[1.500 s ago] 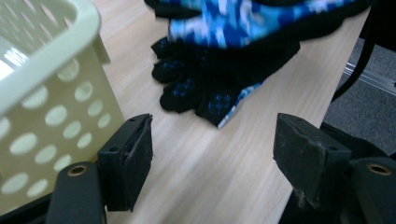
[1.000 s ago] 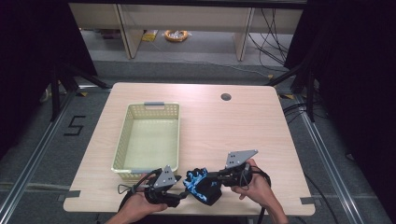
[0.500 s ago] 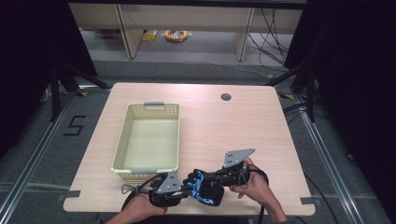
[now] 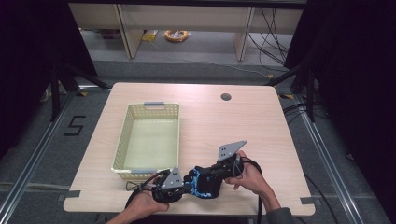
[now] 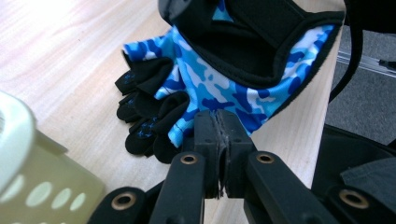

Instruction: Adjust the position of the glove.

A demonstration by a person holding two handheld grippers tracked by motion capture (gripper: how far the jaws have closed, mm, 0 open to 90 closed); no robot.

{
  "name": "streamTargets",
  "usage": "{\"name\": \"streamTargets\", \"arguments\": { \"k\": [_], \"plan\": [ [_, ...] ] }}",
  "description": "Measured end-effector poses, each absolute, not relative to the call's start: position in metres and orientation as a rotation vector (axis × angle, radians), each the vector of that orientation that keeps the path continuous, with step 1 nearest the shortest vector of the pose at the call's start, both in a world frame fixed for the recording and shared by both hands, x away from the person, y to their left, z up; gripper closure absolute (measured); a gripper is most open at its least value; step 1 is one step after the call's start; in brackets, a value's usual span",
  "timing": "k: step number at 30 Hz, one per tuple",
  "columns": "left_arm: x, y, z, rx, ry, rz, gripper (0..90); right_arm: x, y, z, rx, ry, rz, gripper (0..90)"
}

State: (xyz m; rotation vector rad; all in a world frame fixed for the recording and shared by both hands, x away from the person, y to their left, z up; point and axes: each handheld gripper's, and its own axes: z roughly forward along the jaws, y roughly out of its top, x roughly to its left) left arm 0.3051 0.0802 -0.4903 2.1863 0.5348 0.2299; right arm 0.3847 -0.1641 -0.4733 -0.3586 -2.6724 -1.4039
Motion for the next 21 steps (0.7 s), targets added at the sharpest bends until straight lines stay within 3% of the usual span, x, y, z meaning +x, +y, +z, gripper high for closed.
{"name": "streamTargets", "arguments": {
  "k": [7,16,21],
  "plan": [
    [0.308,0.08,-0.482,2.16,0.527,0.267,86.7,0.391,-0.165,-0.46,-0.299,-2.674,-1.482,88.1],
    [0.317,0.076,-0.498,2.208,0.579,0.257,85.1,0.4,-0.165,-0.486,-0.392,-2.702,-1.358,87.2],
    [0.316,0.073,-0.501,2.234,0.577,0.247,84.2,0.402,-0.163,-0.493,-0.464,-2.764,-1.275,81.0]
  ]
}}
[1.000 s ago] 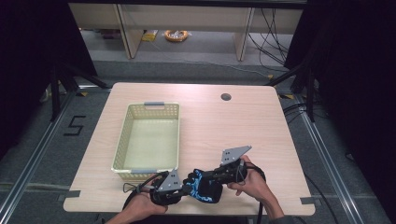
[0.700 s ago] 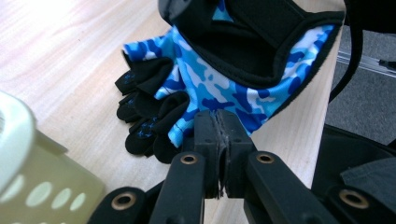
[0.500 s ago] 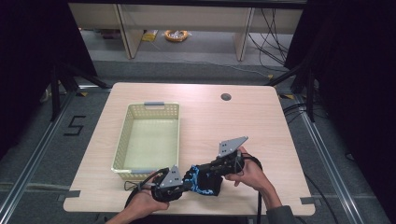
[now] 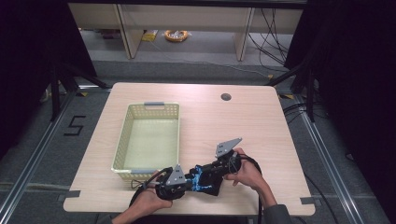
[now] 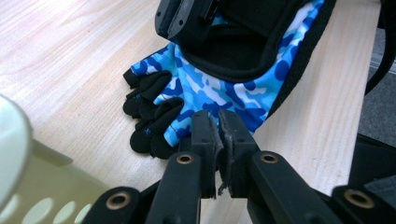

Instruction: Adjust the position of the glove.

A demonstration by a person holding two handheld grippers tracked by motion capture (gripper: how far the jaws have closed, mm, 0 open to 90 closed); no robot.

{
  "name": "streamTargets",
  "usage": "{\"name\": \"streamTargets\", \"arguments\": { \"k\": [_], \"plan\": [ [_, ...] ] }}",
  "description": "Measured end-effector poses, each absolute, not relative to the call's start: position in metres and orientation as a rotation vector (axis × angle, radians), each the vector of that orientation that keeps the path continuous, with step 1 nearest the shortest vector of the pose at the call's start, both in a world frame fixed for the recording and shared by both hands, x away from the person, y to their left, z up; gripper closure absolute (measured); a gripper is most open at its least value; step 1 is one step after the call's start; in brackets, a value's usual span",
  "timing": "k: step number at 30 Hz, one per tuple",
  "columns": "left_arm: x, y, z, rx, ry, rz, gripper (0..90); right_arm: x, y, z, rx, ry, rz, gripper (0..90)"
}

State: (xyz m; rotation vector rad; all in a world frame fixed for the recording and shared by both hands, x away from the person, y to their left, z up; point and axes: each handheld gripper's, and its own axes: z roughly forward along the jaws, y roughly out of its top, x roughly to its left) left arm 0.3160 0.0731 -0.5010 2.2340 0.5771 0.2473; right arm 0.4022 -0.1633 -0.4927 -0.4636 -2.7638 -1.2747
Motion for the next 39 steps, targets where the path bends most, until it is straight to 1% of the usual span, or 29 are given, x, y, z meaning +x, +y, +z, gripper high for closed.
{"name": "streamTargets", "arguments": {
  "k": [1,2,5,7,9,10,12,13,17,18,19,20,22,23,24,28,31,33,36,37,39],
  "plan": [
    [0.316,0.072,-0.502,2.227,0.58,0.238,84.0,0.402,-0.163,-0.491,-0.497,-2.783,-1.249,78.6],
    [0.318,0.074,-0.501,2.245,0.555,0.271,83.7,0.402,-0.163,-0.491,-0.517,-2.79,-1.239,77.3],
    [0.315,0.073,-0.503,2.23,0.593,0.253,83.7,0.4,-0.163,-0.488,-0.585,-2.848,-1.202,73.0],
    [0.314,0.072,-0.503,2.233,0.585,0.255,83.6,0.394,-0.164,-0.483,-0.645,-2.847,-1.195,69.8],
    [0.314,0.071,-0.503,2.229,0.581,0.248,83.0,0.389,-0.169,-0.476,-0.701,-2.866,-1.184,69.7],
    [0.313,0.071,-0.503,2.226,0.587,0.248,82.7,0.388,-0.171,-0.474,-0.674,-2.885,-1.207,69.1],
    [0.314,0.072,-0.503,2.223,0.59,0.232,81.4,0.381,-0.175,-0.468,-0.766,-2.87,-1.202,69.0],
    [0.314,0.073,-0.502,2.225,0.591,0.253,80.7,0.378,-0.177,-0.466,-0.807,-2.873,-1.187,68.7],
    [0.314,0.077,-0.498,2.215,0.601,0.256,78.3,0.364,-0.191,-0.463,-0.975,-2.822,-1.197,68.2],
    [0.314,0.078,-0.497,2.209,0.606,0.244,77.1,0.361,-0.194,-0.464,-1.021,-2.786,-1.209,68.2],
    [0.314,0.079,-0.497,2.193,0.608,0.242,75.3,0.355,-0.198,-0.465,-1.142,-2.736,-1.224,68.2],
    [0.315,0.081,-0.497,2.213,0.616,0.246,74.2,0.35,-0.204,-0.465,-1.198,-2.721,-1.214,68.3],
    [0.316,0.084,-0.497,2.198,0.626,0.24,71.4,0.342,-0.212,-0.467,-1.265,-2.68,-1.19,68.1],
    [0.316,0.083,-0.497,2.178,0.645,0.232,70.4,0.335,-0.217,-0.47,-1.353,-2.633,-1.17,67.3],
    [0.318,0.086,-0.497,2.195,0.638,0.23,69.1,0.33,-0.217,-0.471,-1.41,-2.582,-1.183,67.2],
    [0.318,0.085,-0.499,2.195,0.672,0.196,66.4,0.321,-0.225,-0.479,-1.461,-2.521,-1.207,64.4],
    [0.32,0.086,-0.499,2.204,0.66,0.189,63.1,0.317,-0.224,-0.484,-1.487,-2.477,-1.214,62.3],
    [0.321,0.085,-0.5,2.205,0.659,0.172,59.4,0.318,-0.222,-0.486,-1.491,-2.474,-1.209,61.0],
    [0.323,0.086,-0.501,2.227,0.658,0.183,56.4,0.318,-0.22,-0.488,-1.493,-2.446,-1.218,60.2],
    [0.323,0.085,-0.502,2.227,0.654,0.165,55.1,0.318,-0.22,-0.488,-1.49,-2.443,-1.219,59.8],
    [0.322,0.083,-0.504,2.228,0.678,0.154,50.6,0.318,-0.219,-0.491,-1.506,-2.448,-1.208,58.4]
  ]
}}
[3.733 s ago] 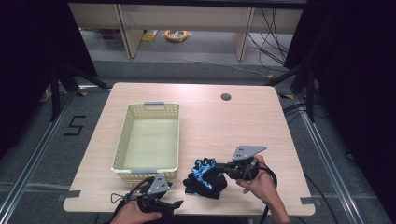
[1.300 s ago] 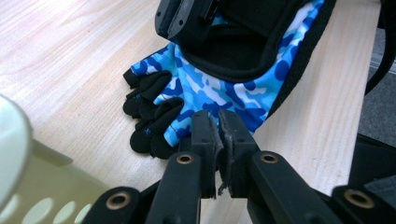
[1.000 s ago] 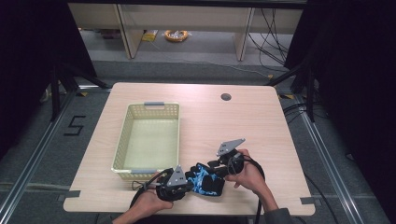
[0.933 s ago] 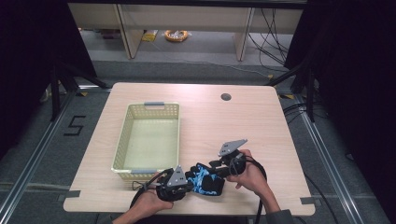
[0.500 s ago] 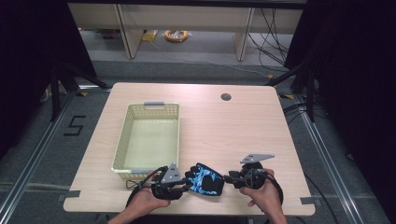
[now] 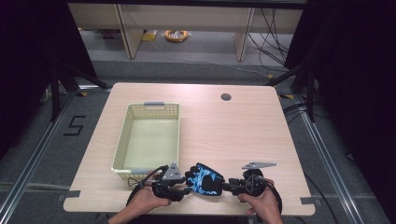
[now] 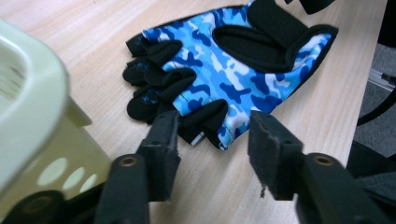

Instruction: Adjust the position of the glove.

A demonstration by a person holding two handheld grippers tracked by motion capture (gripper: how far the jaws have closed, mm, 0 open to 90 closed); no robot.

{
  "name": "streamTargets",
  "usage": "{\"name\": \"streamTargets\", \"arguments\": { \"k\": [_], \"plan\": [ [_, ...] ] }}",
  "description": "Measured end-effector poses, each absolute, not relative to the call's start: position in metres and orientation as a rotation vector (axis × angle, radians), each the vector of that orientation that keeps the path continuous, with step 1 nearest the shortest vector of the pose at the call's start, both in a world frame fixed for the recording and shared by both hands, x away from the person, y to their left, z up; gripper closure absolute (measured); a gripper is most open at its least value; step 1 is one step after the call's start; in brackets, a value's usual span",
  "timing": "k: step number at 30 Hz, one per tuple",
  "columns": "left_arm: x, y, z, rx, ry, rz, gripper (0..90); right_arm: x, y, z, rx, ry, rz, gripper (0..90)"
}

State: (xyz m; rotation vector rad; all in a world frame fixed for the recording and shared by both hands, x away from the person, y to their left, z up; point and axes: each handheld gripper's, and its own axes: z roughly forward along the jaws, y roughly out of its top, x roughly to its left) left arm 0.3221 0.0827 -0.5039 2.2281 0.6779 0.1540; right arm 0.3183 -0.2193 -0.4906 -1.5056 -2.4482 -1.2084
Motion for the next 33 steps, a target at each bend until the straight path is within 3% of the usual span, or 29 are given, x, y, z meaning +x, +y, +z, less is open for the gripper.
{"name": "streamTargets", "arguments": {
  "k": [15,33],
  "plan": [
    [0.321,0.072,-0.51,2.304,0.617,0.175,45.8,0.321,-0.217,-0.495,-1.493,-2.428,-1.214,56.9],
    [0.309,0.064,-0.508,2.342,0.591,0.209,80.0,0.338,-0.211,-0.511,-1.543,-2.3,-1.245,61.5]
  ]
}}
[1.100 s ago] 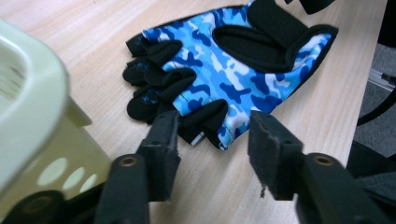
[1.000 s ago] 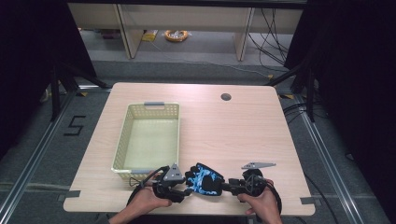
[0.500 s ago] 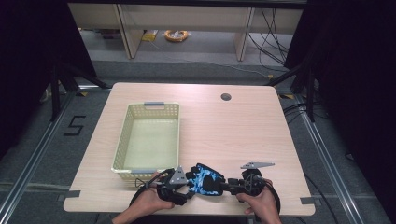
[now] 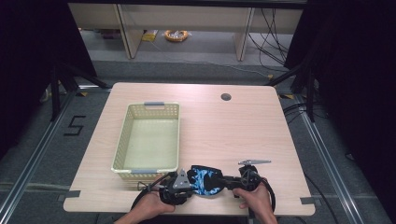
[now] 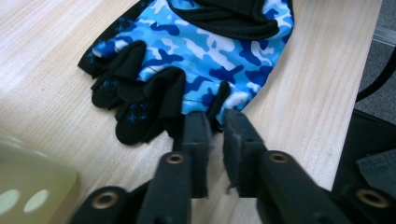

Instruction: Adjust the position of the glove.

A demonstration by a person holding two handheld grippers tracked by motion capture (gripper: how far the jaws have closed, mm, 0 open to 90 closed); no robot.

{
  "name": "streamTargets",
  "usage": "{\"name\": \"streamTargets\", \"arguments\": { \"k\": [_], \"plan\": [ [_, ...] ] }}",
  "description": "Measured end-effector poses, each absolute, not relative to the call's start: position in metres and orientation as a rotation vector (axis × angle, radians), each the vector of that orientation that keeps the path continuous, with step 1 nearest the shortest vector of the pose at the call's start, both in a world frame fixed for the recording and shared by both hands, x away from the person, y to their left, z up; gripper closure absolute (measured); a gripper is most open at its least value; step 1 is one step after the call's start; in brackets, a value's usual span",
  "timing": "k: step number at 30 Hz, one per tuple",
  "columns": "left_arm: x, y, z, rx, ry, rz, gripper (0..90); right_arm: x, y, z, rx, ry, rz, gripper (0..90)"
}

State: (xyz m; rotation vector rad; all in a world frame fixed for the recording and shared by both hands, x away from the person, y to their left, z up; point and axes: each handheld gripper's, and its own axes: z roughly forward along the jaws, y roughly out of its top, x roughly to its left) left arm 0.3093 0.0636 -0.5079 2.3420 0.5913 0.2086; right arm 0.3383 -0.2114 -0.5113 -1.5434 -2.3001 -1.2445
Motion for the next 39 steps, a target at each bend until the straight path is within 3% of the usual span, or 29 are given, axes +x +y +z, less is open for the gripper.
{"name": "streamTargets", "arguments": {
  "k": [6,13,39],
  "plan": [
    [0.31,0.064,-0.508,2.335,0.595,0.206,83.9,0.346,-0.209,-0.517,-1.536,-2.246,-1.301,68.3],
    [0.309,0.064,-0.508,2.334,0.581,0.223,86.6,0.347,-0.201,-0.52,-1.465,-2.256,-1.332,84.8],
    [0.307,0.072,-0.496,2.269,0.606,0.267,88.3,0.331,-0.209,-0.497,-1.458,-2.148,-1.561,86.9]
  ]
}}
